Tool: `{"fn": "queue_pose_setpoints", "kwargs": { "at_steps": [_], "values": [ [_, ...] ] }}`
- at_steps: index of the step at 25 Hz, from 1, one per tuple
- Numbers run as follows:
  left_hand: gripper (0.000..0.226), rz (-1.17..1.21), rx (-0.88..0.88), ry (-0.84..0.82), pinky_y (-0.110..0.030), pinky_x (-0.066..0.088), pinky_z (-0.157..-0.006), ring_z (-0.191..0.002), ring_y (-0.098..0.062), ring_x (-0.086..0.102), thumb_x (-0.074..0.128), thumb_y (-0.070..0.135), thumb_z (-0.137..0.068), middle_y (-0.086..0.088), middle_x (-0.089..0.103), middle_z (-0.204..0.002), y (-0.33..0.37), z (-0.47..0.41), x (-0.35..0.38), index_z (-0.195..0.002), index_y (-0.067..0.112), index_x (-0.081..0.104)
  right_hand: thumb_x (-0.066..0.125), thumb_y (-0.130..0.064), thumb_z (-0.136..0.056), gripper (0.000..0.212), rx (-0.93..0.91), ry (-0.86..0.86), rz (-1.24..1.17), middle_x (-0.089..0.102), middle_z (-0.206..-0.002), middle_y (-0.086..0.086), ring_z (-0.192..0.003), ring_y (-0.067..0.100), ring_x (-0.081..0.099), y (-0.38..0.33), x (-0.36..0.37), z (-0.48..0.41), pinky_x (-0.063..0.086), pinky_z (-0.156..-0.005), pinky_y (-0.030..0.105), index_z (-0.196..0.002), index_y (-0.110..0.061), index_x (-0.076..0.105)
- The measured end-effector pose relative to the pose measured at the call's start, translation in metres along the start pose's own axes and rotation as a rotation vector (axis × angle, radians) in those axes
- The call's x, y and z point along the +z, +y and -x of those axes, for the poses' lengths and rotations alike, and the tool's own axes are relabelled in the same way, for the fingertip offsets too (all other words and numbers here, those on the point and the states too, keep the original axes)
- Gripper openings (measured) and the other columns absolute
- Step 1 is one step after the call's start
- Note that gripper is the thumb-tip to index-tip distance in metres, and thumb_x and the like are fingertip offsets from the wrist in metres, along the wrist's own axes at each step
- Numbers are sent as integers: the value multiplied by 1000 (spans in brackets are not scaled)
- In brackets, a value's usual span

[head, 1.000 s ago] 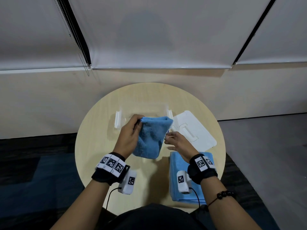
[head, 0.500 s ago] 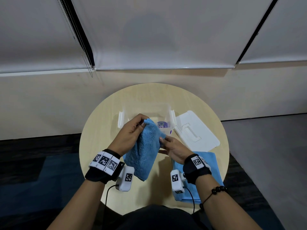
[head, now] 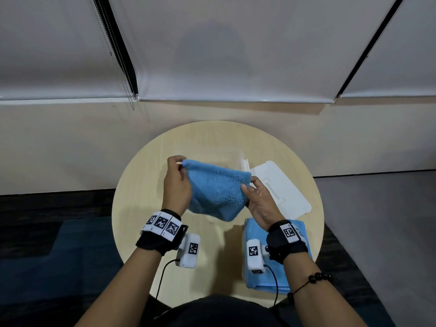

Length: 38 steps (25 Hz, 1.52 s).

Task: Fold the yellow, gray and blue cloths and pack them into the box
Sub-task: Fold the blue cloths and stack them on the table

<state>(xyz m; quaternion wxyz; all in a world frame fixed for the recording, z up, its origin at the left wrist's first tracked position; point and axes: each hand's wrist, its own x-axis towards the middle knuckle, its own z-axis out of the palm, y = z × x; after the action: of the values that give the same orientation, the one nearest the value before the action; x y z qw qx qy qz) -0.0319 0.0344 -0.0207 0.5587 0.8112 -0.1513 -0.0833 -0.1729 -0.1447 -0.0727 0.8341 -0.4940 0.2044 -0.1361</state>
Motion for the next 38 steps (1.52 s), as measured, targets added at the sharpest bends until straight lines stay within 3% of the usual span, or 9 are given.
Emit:
{"fn": "queue_pose_setpoints", "kwargs": {
  "at_steps": [3, 6, 9, 14, 16, 19, 21, 26, 38],
  "values": [
    [56, -343, 274, -195, -39, 28, -116, -133, -18, 39, 57, 8, -90, 2, 38, -143, -3, 5, 5, -140, 28, 43, 72, -20, -93, 17, -26, -60, 199, 75, -105, 14, -93, 28, 72, -10, 6, 2, 58, -80, 37, -109, -18, 69],
    [35, -390, 362, -453, -38, 17, -119, -141, -11, 31, 56, 42, -99, 10, 49, -142, 0, 15, 19, -132, 31, 57, 70, -24, -94, 17, -59, -161, 446, 75, -103, 18, -93, 28, 72, -13, 11, 3, 56, -85, 37, -107, -13, 70],
    [18, -341, 347, -439, -39, 23, -116, -132, -16, 42, 59, 32, -99, 7, 56, -131, 1, 17, 27, -112, 20, 62, 71, -18, -94, 12, -52, -174, 535, 76, -99, 15, -90, 25, 72, -14, 11, 8, 56, -83, 36, -103, -14, 66],
    [6, -155, 293, -200, -28, 44, -72, -89, -15, 57, 47, 29, -103, 2, 60, -94, 5, 18, 26, -100, 24, 48, 72, -25, -90, 9, -50, -149, 996, 69, -85, -6, -77, 10, 64, -13, -18, 20, 50, -73, 33, -92, -19, 65],
    [9, -175, 296, -95, -25, 41, -63, -82, -15, 58, 41, 35, -105, 2, 59, -89, 4, 16, 23, -103, 26, 42, 68, -20, -94, 9, -63, -37, 917, 66, -78, -14, -72, 5, 60, -12, -30, 27, 48, -73, 33, -86, -21, 66],
    [21, -215, 324, -16, -34, 38, -55, -66, -23, 57, 32, 45, -105, 5, 55, -73, 3, 24, 27, -107, 25, 36, 59, -23, -98, 15, -87, 119, 488, 74, -107, 0, -101, 16, 69, -18, -32, 38, 54, -89, 38, -107, -16, 68],
    [27, -213, 337, 15, -33, 33, -49, -54, -24, 53, 29, 47, -105, 6, 49, -62, 2, 34, 37, -109, 21, 35, 50, -36, -100, 26, -155, 231, 479, 68, -108, 1, -101, 13, 65, -23, -28, 44, 51, -88, 35, -113, -16, 57],
    [20, -73, 199, -34, -34, 36, -48, -53, -19, 48, 30, 39, -107, 1, 48, -63, -4, 61, 67, -101, 20, 31, 34, -39, -108, 14, -340, 492, 907, 47, -64, -4, -51, 5, 45, -20, -28, 66, 34, -49, 18, -97, -31, 37],
    [23, -139, -224, -251, -41, 48, -68, -74, -33, 59, 28, 33, -108, -14, 60, -86, -45, 124, 162, -104, 11, 32, 34, -35, -109, 15, 124, 566, 1088, 62, -90, 16, -76, 31, 59, 13, -121, 109, 42, -65, 36, -109, -20, 39]
  ]
}}
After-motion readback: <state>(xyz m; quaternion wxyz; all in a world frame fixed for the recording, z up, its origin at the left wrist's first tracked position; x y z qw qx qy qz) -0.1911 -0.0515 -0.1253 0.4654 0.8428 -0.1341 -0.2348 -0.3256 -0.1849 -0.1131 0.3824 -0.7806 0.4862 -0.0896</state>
